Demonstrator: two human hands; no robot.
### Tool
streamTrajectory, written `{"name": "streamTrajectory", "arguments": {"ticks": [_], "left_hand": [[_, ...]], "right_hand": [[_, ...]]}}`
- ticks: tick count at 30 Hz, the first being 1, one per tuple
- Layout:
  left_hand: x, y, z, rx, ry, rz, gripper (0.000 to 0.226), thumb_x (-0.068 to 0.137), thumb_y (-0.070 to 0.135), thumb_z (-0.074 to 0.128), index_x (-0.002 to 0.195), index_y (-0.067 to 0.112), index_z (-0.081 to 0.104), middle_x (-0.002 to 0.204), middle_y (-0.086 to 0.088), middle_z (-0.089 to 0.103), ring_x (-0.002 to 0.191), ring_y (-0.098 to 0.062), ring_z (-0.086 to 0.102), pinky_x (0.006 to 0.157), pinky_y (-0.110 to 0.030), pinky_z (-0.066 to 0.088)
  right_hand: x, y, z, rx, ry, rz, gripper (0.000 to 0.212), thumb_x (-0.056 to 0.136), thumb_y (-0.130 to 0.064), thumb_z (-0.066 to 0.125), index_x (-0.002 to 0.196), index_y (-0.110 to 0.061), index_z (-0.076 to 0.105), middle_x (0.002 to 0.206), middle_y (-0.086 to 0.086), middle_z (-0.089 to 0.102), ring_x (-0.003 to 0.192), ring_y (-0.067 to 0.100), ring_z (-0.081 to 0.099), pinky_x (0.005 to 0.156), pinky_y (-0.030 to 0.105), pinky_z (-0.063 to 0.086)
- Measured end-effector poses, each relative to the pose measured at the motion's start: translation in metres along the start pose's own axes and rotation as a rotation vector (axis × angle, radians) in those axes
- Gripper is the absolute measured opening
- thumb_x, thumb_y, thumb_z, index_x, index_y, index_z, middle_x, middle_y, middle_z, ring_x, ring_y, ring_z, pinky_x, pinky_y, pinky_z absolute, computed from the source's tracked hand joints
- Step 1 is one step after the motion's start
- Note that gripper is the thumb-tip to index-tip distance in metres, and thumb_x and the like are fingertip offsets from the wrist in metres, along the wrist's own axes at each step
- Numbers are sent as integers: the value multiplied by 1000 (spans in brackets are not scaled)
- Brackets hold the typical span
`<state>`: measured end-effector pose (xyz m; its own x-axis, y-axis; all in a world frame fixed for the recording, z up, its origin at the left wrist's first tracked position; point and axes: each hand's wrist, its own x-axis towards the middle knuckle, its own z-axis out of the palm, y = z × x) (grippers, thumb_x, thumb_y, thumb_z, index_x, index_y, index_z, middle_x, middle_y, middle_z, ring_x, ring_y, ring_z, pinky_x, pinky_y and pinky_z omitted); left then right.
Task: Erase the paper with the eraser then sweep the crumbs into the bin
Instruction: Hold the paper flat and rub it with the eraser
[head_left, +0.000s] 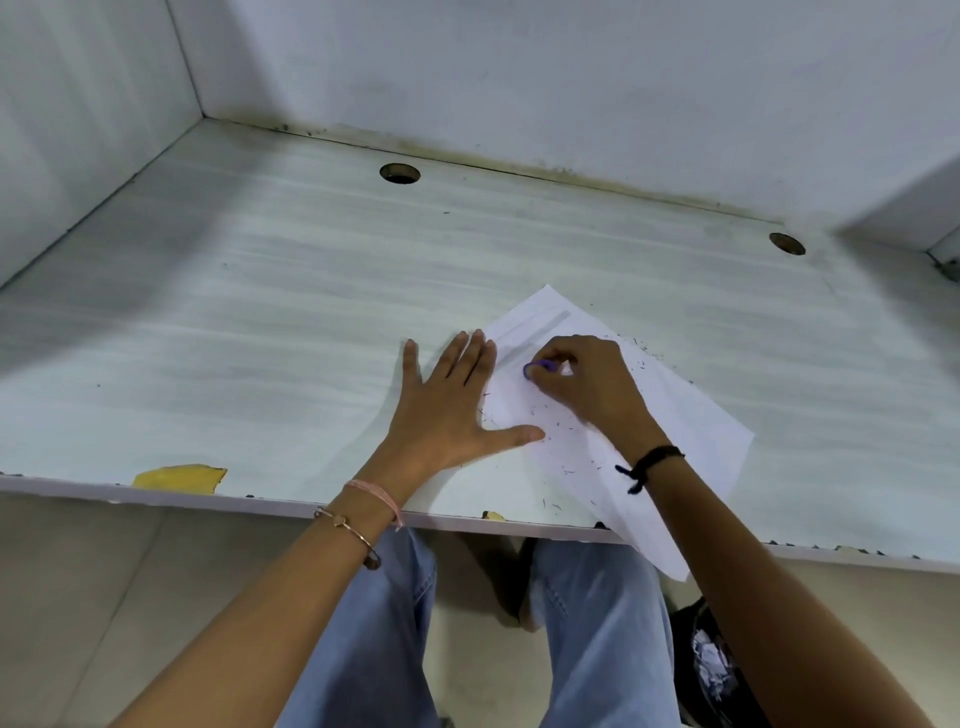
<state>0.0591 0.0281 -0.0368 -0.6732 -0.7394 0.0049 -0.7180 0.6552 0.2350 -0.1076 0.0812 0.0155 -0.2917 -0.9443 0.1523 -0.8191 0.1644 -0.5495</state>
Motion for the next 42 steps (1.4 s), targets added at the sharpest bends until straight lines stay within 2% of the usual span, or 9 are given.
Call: {"name": "streamTrajectory", "arguments": {"ticks": [5, 10, 15, 20, 24, 29, 33, 38, 42], "left_hand": [[2, -2, 2, 21, 14, 9, 122, 62, 96, 8, 156, 19, -6, 164, 3, -12, 149, -11, -16, 113, -63, -13], [-1, 0, 1, 4, 8, 3, 118, 67, 95, 15, 156, 20, -8, 163, 4, -15, 148, -10, -18, 114, -61, -15], [1, -1, 1, 15, 19, 2, 121, 63, 95, 10, 156, 20, -4, 164, 3, -11, 149, -11, -14, 113, -62, -14], [0, 0, 1, 7, 15, 2, 119, 66, 95, 14, 156, 20, -6, 163, 4, -13, 149, -11, -16, 114, -62, -15], [2, -1, 1, 12, 16, 2, 121, 64, 96, 11, 156, 20, -5, 164, 4, -11, 149, -10, -16, 113, -62, -15], [0, 0, 0, 18, 0, 0, 119, 66, 95, 13, 156, 20, -9, 163, 4, -15, 148, -11, -18, 114, -62, -14], [2, -1, 1, 23, 11, 3, 120, 65, 96, 13, 156, 20, -6, 164, 3, -12, 149, -11, -15, 113, -62, -15], [1, -1, 1, 11, -2, 4, 119, 66, 95, 12, 155, 20, -11, 163, 3, -17, 148, -12, -18, 113, -63, -14], [2, 0, -1, 8, 19, -5, 114, 69, 92, 8, 156, 20, 1, 164, 3, -5, 150, -12, -9, 115, -62, -11]], "right_hand": [[-23, -21, 13, -5, -192, -163, 7, 81, -20, 71, 79, -13, 71, 72, -7, 63, 66, 1, 52, 63, 11, 35], [4, 4, -2, 29, -5, 17, 8, 80, -19, 71, 77, -12, 71, 69, -9, 63, 58, -2, 52, 55, 9, 34], [-15, -14, 10, 1, -165, -142, 5, 80, -19, 70, 79, -13, 71, 72, -6, 64, 66, 1, 53, 62, 9, 36], [4, 2, 1, 1, -19, -15, 7, 80, -17, 70, 79, -11, 71, 75, -1, 67, 62, 2, 51, 58, 7, 36], [-15, -13, 10, -6, -174, -168, 6, 80, -19, 70, 79, -13, 71, 73, -3, 65, 69, 6, 53, 64, 10, 36], [9, 7, 0, -40, 14, 21, 8, 80, -18, 67, 78, -11, 70, 75, 1, 68, 71, 16, 60, 61, 20, 40], [-13, -9, 11, -31, -156, -161, 8, 81, -21, 69, 79, -14, 70, 73, -3, 64, 69, 6, 53, 62, 12, 35], [9, 18, -4, 31, 46, 65, 10, 81, -21, 70, 77, -11, 69, 71, -3, 64, 57, 0, 52, 55, 7, 37], [0, 25, -1, 145, 21, 101, 7, 82, -18, 71, 82, -12, 68, 72, -4, 61, 58, 0, 50, 58, 5, 40]]}}
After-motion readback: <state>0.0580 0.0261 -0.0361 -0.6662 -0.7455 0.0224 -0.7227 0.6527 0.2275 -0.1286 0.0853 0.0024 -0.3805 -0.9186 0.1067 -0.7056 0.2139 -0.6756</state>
